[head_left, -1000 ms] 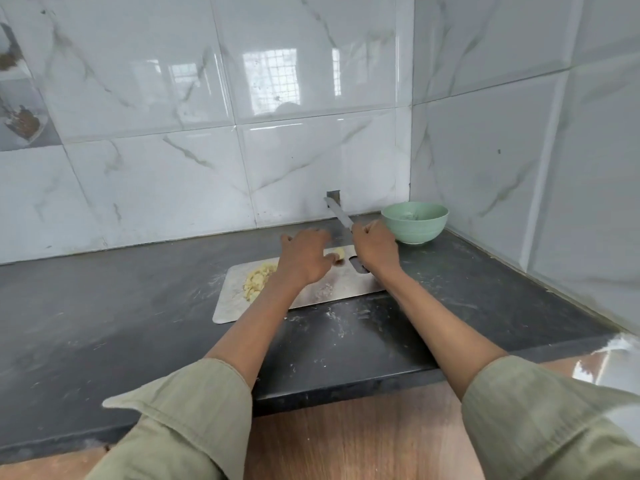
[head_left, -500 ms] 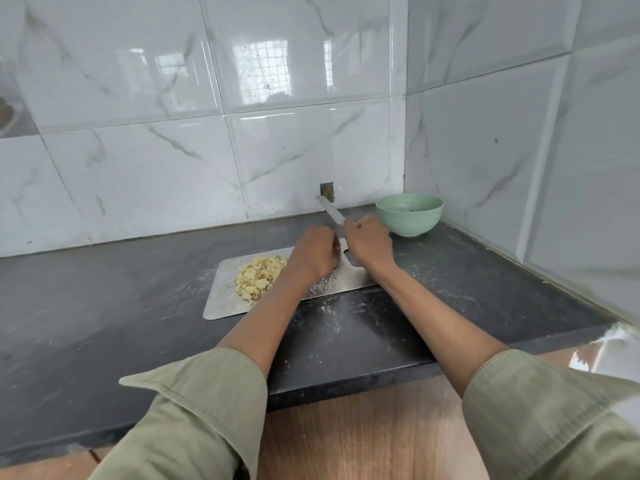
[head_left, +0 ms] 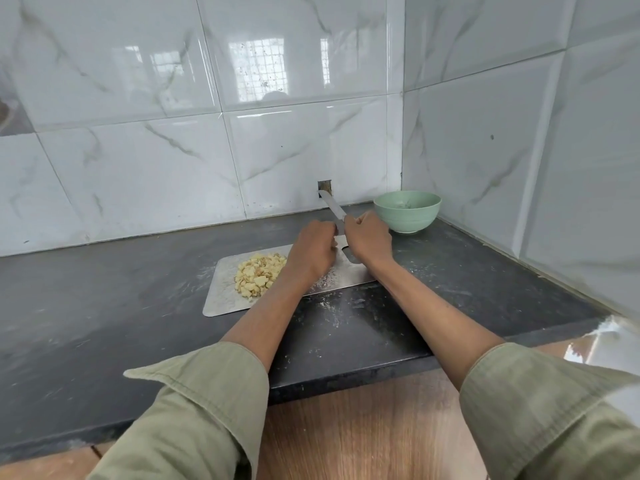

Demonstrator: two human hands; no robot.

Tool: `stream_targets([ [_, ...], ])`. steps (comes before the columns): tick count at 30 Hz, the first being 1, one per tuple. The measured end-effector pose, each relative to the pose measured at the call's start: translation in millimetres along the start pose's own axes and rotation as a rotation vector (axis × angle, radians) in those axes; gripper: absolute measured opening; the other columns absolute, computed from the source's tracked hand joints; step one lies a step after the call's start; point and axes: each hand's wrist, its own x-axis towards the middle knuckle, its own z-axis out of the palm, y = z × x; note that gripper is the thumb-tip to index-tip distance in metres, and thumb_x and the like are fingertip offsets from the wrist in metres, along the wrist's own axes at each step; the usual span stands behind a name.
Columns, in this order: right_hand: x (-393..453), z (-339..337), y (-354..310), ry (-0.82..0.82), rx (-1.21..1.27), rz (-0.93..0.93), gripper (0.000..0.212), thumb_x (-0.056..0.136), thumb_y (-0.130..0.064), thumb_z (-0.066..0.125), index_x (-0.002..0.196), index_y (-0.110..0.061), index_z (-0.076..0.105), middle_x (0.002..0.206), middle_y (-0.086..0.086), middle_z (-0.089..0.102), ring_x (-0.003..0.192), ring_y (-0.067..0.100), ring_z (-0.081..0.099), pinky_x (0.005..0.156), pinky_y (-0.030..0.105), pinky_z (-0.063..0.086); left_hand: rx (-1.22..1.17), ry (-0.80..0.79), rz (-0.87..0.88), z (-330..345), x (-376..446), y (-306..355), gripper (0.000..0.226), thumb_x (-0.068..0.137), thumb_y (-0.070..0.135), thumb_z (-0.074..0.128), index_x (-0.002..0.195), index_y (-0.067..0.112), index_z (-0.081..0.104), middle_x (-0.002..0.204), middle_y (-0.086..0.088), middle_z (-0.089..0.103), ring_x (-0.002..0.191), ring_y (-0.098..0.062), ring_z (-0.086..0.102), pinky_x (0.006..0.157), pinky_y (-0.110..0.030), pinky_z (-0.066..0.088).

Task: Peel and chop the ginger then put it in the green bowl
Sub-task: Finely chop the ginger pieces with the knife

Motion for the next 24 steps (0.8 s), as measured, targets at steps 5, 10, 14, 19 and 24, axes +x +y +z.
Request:
stream_targets([
  [5, 0.0, -2.1, 0.6, 0.002, 0.034, 0.026, 0.038, 0.098, -0.032, 0.052, 0.064, -0.018, 0.040, 0.058, -0.003, 0.044, 0.048, 0.014, 0.038, 0.048, 0.030, 0.030, -0.375, 0.004, -0.165, -6.2, -2.0, -2.2, 0.027, 0.090, -0.008, 0.057, 0.108, 0.008, 0.067, 0.078, -0.008, 0.073, 0.071, -0.015, 0.073, 0.058, -0.032, 0.060],
  [10, 2.7, 1.4, 1.1, -0.013, 0.021, 0.051, 0.032, 0.095, -0.039, 0.050, 0.073, -0.016, 0.046, 0.060, -0.003, 0.047, 0.052, 0.016, 0.042, 0.051, 0.031, 0.031, -0.562, 0.098, -0.202, -22.8, -3.7, -17.1, 0.010, 0.093, 0.003, 0.067, 0.100, 0.008, 0.073, 0.086, -0.005, 0.072, 0.070, -0.012, 0.071, 0.059, -0.019, 0.054],
  [14, 3.0, 1.6, 2.4, -0.034, 0.024, 0.035, 0.031, 0.094, -0.039, 0.050, 0.074, -0.016, 0.046, 0.061, -0.002, 0.050, 0.050, 0.016, 0.046, 0.052, 0.030, 0.035, -0.419, -0.099, -0.132, -23.7, -6.4, -32.2, 0.017, 0.097, 0.007, 0.065, 0.089, 0.012, 0.079, 0.091, -0.002, 0.078, 0.078, -0.011, 0.073, 0.069, -0.019, 0.051],
  [19, 4.0, 1.5, 4.5, -0.052, -0.019, 0.031, 0.033, 0.096, -0.037, 0.049, 0.070, -0.018, 0.041, 0.060, -0.003, 0.045, 0.050, 0.016, 0.042, 0.052, 0.030, 0.033, -0.338, -0.092, -0.087, -28.2, -5.2, -40.7, 0.008, 0.087, 0.021, 0.081, 0.084, 0.014, 0.081, 0.084, 0.005, 0.076, 0.084, -0.011, 0.068, 0.078, -0.027, 0.052],
  [24, 3.6, 1.8, 5.2, -0.069, -0.073, 0.021, 0.039, 0.097, -0.034, 0.052, 0.064, -0.020, 0.037, 0.058, -0.002, 0.041, 0.051, 0.017, 0.037, 0.051, 0.031, 0.029, -0.336, -0.255, -0.011, -34.2, -9.2, -35.4, 0.014, 0.084, 0.024, 0.085, 0.095, 0.014, 0.084, 0.077, 0.017, 0.074, 0.076, 0.001, 0.067, 0.075, -0.016, 0.050],
])
